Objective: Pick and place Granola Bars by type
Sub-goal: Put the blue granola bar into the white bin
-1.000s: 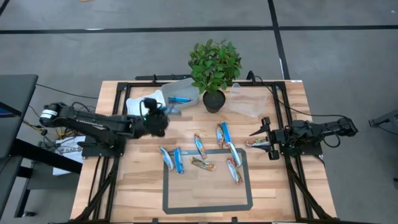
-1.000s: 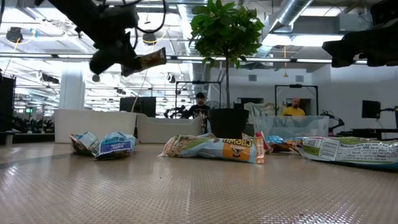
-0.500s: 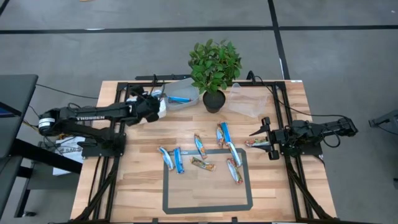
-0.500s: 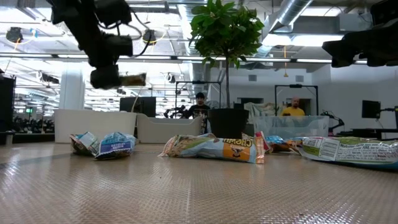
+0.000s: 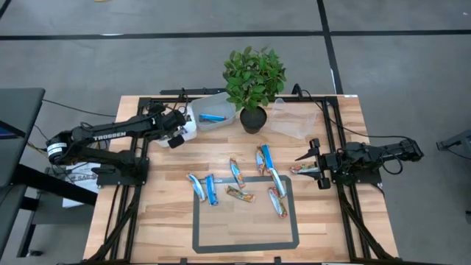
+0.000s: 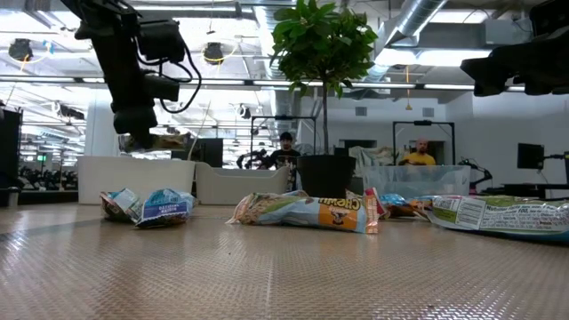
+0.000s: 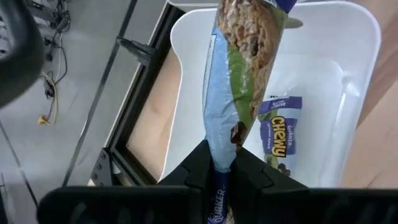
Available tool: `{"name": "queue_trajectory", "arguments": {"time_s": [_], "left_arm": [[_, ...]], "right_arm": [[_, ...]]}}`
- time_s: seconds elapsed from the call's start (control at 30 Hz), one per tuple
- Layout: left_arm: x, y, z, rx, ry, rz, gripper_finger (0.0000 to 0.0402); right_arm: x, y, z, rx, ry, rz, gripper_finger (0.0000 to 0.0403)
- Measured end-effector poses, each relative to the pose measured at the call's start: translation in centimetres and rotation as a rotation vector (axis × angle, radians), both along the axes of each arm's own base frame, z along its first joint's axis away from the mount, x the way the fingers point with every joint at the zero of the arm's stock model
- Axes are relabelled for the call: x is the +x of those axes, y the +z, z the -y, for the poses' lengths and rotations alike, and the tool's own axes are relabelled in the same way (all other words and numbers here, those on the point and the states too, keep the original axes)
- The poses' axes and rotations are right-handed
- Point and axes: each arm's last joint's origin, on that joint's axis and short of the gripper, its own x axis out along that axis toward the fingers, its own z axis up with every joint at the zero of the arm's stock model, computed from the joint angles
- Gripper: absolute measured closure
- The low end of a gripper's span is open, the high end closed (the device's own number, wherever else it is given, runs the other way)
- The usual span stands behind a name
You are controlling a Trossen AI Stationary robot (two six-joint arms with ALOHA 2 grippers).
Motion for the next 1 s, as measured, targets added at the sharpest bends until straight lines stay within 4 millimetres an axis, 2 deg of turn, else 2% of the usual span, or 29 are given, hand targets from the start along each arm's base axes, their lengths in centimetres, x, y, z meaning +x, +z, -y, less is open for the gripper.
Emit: {"name": "queue_trajectory", "arguments": {"time_s": [0.1, 0.47, 0.87, 1.0], "left_arm": [[-0.04, -0.05, 0.06, -0.014, -0.009, -0.005, 0.0357], [-0.11, 0.02, -0.03, 0.027, 0.009, -0.026, 0.026], [-0.15, 0.06, -0.07, 0.044, 0.033, -0.024, 0.0226], [0.14, 0.26, 0.27, 0.044, -0.014, -0.006, 0.0224]], "right_arm": [[0.0, 0.0, 0.0, 0.0, 0.0, 0.0, 0.0179], [0.0, 0.0, 0.0, 0.0, 0.0, 0.0, 0.0179], [0.0, 0.01, 0.0, 0.0, 0.0, 0.001, 0.0179], [0.0, 0.0, 0.0, 0.0, 0.0, 0.0, 0.0179]]}}
